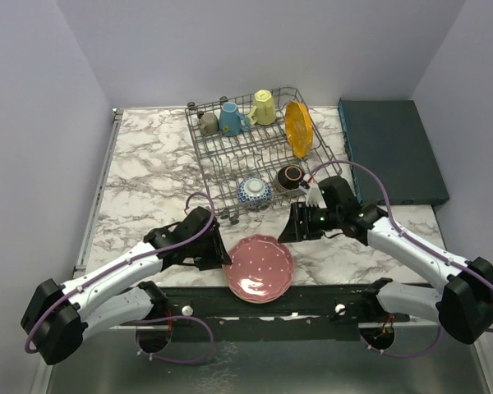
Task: Load the mixed dishes into the dish rack
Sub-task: Pick up the plate at the center of the board.
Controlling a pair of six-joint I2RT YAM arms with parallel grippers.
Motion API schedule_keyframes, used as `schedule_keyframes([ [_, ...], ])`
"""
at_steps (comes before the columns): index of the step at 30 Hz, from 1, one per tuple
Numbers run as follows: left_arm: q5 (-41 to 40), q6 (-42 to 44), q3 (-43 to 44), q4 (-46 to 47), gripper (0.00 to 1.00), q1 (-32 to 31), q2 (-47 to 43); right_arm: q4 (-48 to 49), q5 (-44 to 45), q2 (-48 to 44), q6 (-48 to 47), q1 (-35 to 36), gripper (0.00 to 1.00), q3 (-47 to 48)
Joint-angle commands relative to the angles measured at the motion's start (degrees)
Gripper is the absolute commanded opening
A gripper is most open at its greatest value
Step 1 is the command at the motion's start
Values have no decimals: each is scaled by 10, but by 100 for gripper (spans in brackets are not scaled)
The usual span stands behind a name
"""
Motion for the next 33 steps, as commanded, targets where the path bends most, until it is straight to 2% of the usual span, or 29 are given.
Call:
schedule_keyframes([
  [1, -32, -18, -15, 19, 40, -20, 8, 12, 23, -2, 16, 15, 61, 4],
  [12, -47, -19, -34, 23, 32, -25, -4, 15, 38, -2, 34, 30, 61, 6],
  [33, -49, 0, -20, 46, 29, -29, 39, 19, 62, 5, 51, 58, 60, 2],
])
